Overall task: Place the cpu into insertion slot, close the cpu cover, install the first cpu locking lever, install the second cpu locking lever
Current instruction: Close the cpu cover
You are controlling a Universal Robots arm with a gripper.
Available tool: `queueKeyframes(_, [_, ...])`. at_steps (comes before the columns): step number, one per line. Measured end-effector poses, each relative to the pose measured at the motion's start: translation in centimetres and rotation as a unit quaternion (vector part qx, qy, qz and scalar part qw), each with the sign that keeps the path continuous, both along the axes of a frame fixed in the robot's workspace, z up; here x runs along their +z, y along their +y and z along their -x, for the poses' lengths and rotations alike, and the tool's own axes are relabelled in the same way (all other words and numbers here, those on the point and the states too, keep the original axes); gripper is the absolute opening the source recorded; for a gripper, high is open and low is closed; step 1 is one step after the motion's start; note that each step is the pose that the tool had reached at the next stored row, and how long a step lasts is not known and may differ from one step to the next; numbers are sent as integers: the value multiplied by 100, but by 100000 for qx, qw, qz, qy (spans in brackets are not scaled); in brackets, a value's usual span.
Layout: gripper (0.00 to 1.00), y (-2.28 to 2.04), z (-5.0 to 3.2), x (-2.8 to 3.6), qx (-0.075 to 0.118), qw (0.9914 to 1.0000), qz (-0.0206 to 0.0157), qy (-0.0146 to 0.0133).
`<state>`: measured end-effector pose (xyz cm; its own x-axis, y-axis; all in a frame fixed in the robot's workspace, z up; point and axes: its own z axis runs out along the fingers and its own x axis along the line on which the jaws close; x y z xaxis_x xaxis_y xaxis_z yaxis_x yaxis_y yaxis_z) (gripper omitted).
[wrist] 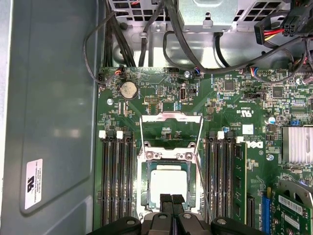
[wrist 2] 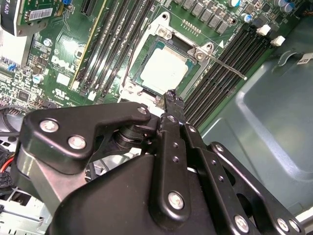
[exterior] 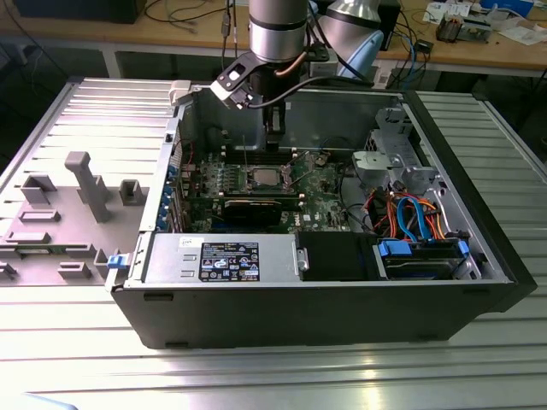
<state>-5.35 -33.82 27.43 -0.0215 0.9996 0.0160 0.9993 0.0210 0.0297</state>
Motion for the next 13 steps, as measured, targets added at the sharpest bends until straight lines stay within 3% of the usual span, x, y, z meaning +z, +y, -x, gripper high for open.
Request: queueKeyframes(13, [11,0,-11,0,-3,100000,1,0])
